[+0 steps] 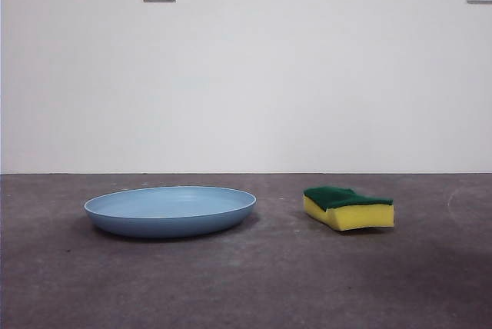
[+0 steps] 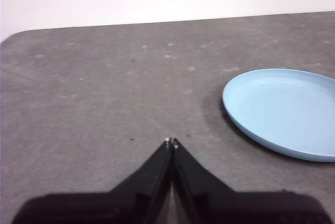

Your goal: Pick up the plate,pick up the cloth,clean the plate with the cloth

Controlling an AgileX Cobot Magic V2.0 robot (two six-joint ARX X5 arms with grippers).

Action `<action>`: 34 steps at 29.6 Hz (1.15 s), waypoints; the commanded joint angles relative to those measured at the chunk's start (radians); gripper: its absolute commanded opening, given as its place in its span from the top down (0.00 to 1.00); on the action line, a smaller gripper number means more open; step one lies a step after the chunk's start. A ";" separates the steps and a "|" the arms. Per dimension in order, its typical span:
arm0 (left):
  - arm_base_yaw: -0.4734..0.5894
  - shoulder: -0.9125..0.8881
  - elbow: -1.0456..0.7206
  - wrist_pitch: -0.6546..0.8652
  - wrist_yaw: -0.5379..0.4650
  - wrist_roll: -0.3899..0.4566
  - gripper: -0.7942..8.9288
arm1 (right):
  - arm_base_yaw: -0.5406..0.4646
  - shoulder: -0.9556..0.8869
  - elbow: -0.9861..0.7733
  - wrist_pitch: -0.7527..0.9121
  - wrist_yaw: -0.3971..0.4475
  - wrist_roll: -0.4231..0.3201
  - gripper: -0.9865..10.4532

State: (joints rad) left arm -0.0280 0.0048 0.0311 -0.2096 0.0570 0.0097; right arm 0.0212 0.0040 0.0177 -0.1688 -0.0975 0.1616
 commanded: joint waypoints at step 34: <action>0.002 0.871 0.691 -0.277 0.345 -0.132 0.92 | 0.000 0.982 0.840 -0.482 -0.349 -0.160 0.91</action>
State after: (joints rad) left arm -0.0280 0.8623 0.7097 -0.4786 0.3832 -0.1513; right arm 0.0212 0.9722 0.8429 -0.6353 -0.4427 0.0772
